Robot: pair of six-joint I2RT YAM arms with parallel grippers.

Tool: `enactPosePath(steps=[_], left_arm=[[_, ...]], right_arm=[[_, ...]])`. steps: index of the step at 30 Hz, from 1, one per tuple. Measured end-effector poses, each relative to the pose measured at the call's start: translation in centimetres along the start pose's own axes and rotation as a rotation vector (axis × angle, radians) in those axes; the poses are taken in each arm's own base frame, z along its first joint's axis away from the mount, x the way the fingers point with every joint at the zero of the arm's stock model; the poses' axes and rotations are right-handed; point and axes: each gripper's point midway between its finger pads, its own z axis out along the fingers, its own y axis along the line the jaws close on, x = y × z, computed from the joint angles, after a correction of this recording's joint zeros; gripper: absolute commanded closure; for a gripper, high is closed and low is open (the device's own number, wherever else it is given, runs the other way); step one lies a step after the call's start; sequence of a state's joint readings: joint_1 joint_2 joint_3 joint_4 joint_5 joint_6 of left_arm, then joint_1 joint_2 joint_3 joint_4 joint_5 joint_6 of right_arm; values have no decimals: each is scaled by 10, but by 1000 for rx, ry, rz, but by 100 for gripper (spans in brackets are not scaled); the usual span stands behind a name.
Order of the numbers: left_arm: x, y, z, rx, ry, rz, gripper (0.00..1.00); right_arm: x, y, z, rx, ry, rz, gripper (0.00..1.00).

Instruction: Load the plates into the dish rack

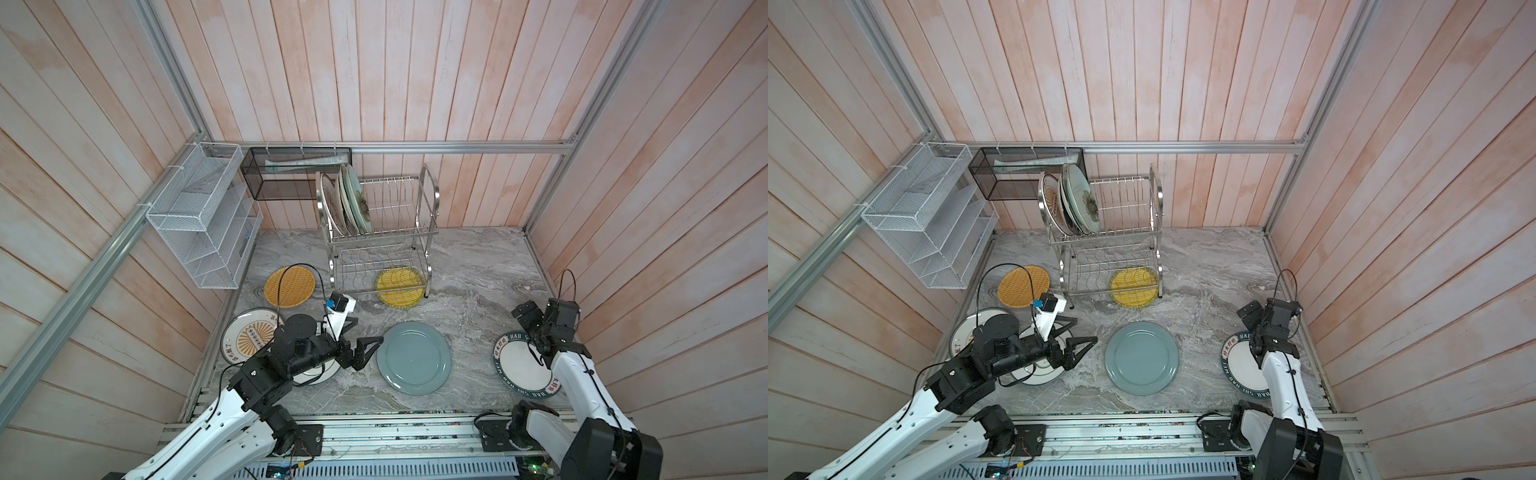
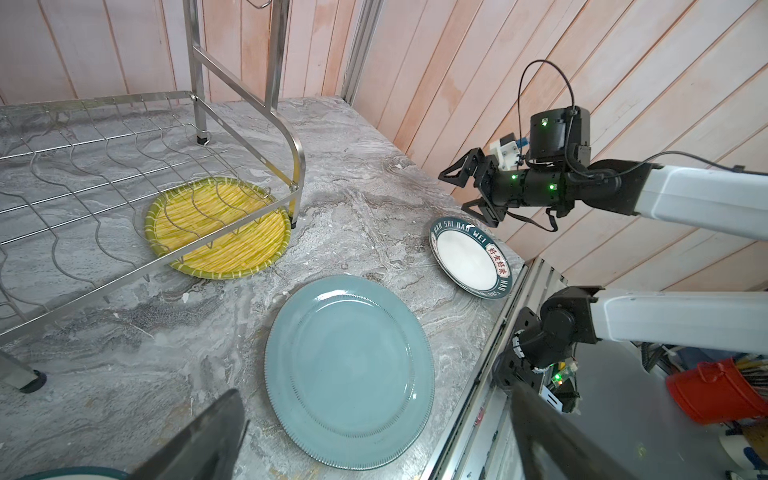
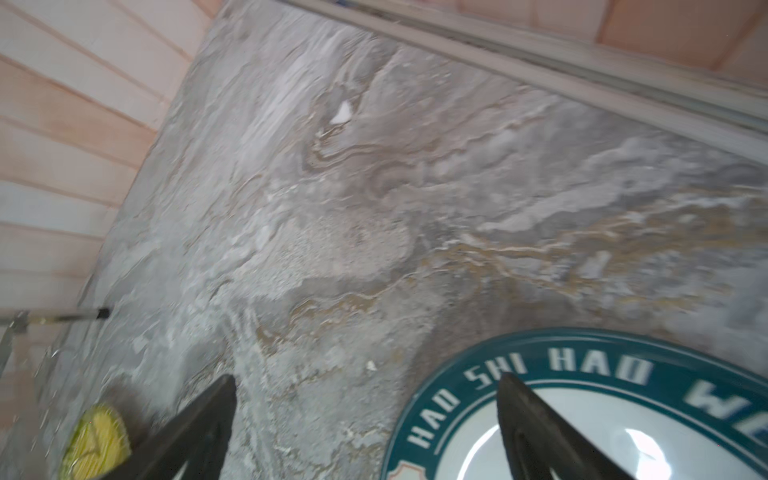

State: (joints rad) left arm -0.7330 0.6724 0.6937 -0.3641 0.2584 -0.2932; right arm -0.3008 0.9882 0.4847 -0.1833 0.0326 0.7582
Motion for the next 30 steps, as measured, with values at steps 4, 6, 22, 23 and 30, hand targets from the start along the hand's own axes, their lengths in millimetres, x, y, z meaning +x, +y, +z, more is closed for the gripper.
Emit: enactPosePath(steps=[4, 6, 22, 23, 30], left_arm=[[2, -2, 4, 20, 14, -6, 0], [5, -3, 7, 27, 29, -10, 0], [8, -8, 8, 63, 47, -15, 0], [8, -8, 8, 63, 47, -15, 0], [8, -8, 8, 63, 47, -15, 0]], right_arm=[[-18, -47, -7, 132, -84, 127, 2], [-22, -71, -11, 187, -117, 185, 2], [-6, -124, -19, 190, -93, 410, 2], [-3, -122, -18, 173, -81, 412, 2], [21, -101, -16, 49, 7, 430, 2]])
